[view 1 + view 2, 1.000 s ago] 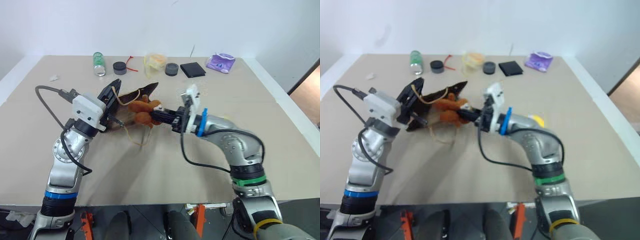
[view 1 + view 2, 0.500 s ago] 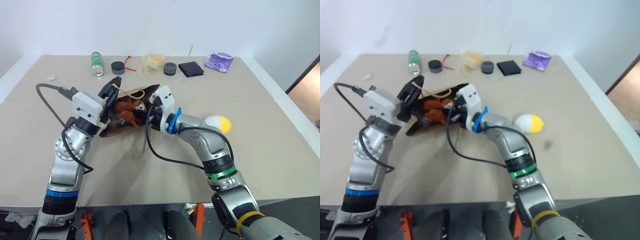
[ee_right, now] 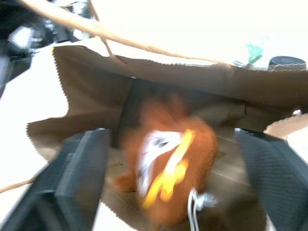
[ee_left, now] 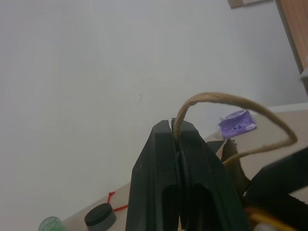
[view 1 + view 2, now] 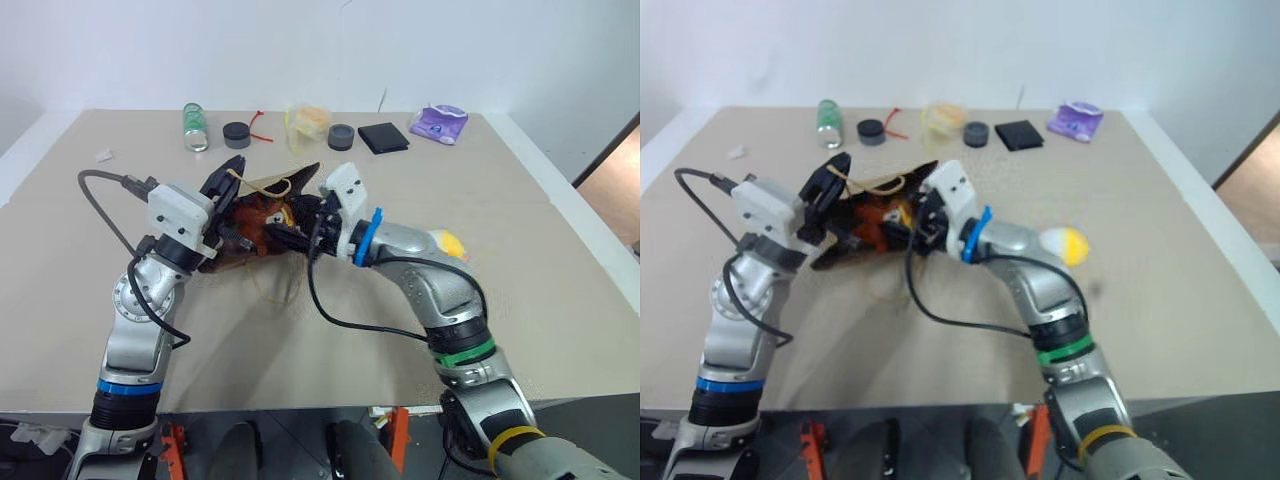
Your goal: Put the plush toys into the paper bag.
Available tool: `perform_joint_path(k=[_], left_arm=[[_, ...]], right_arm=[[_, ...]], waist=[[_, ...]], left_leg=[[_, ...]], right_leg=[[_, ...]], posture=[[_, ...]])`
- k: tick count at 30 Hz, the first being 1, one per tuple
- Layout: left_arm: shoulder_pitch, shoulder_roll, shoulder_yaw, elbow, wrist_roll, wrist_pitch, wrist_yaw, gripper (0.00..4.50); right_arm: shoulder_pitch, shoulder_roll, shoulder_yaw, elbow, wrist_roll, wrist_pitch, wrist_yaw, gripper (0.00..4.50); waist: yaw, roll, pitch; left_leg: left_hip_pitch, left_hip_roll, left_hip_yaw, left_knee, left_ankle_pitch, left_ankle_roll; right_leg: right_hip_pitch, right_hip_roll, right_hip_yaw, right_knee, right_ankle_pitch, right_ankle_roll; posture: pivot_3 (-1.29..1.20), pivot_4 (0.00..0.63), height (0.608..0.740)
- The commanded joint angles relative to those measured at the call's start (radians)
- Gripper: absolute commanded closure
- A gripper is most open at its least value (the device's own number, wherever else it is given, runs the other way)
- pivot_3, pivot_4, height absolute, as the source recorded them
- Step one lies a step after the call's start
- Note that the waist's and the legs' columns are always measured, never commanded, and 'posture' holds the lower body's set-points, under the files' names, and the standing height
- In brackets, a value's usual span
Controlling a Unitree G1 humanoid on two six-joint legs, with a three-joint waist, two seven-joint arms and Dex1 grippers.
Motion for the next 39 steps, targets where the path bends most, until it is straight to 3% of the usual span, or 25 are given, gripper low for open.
perform_joint_path(k=[1,7,14,21,24,30,31,34,39], left_arm=[[-0.023,0.002,0.019,-0.033,-0.012,0.003,0.009,4.50],[-0.025,0.000,0.017,-0.031,-0.014,0.007,0.010,4.50],[-0.028,-0.002,0.017,-0.033,-0.016,0.013,0.012,4.50],[-0.030,-0.002,0.019,-0.027,-0.018,0.016,0.011,4.50],[-0.031,-0.002,0.019,-0.026,-0.018,0.016,0.011,4.50],[-0.037,-0.002,0.017,-0.017,-0.020,0.014,0.013,4.50],[-0.038,-0.002,0.017,-0.016,-0.020,0.014,0.013,4.50],[-0.041,-0.002,0.017,-0.010,-0.021,0.013,0.012,4.50],[-0.053,-0.005,0.015,0.003,-0.021,0.010,0.014,4.50]], right_arm=[[0.014,-0.075,-0.090,-0.080,0.068,0.019,0.056,0.08],[0.026,-0.203,-0.200,0.037,0.051,0.000,0.047,0.08],[0.044,-0.371,-0.158,0.326,-0.154,-0.100,0.008,0.08],[0.090,-0.474,-0.096,0.367,-0.232,-0.023,0.071,0.08],[0.095,-0.481,-0.094,0.359,-0.236,0.012,0.076,1.21],[0.098,-0.474,-0.133,0.326,-0.217,0.012,0.080,4.08],[0.092,-0.452,-0.164,0.304,-0.184,-0.010,0.083,4.30],[0.080,-0.372,-0.251,0.150,-0.012,0.021,0.139,4.33],[0.075,-0.206,-0.212,-0.052,0.131,0.145,0.097,4.33]], waist=[[0.000,0.000,0.000],[-0.001,0.000,0.000],[-0.001,0.000,0.000],[-0.001,0.000,0.000],[-0.001,0.000,0.000],[0.000,0.000,0.000],[0.000,0.000,0.000],[-0.004,0.000,0.000],[-0.005,0.001,0.000]], left_leg=[[0.000,0.000,0.000,0.000,0.000,0.000],[0.000,0.000,0.001,0.000,0.000,0.000],[0.000,-0.001,0.002,0.000,0.000,0.000],[0.000,-0.001,0.003,0.000,0.000,0.000],[0.001,-0.001,0.003,0.001,0.000,0.000],[0.001,-0.002,0.002,0.002,0.000,0.000],[0.001,-0.003,0.002,0.002,0.000,0.000],[0.001,-0.003,0.003,0.002,0.000,0.000],[0.001,0.000,-0.001,0.001,0.000,0.000]], right_leg=[[0.000,0.000,0.000,0.000,0.000,0.000],[0.000,0.000,0.000,0.000,0.000,0.000],[-0.001,-0.001,0.002,0.000,0.000,0.000],[-0.001,0.000,0.003,0.000,0.000,0.001],[-0.001,0.000,0.003,0.000,0.000,0.001],[0.001,-0.001,0.003,0.000,0.001,0.002],[0.001,-0.001,0.004,0.000,0.001,0.002],[0.000,-0.001,0.004,0.000,0.001,0.003],[0.000,0.005,0.006,0.001,0.002,0.003]], posture=[[0.00,0.150,0.740],[0.00,0.150,0.740],[0.00,0.150,0.740],[0.00,0.150,0.740],[0.00,0.150,0.740],[0.00,0.150,0.740],[0.00,0.150,0.740],[0.00,0.150,0.740],[0.00,0.150,0.740]])
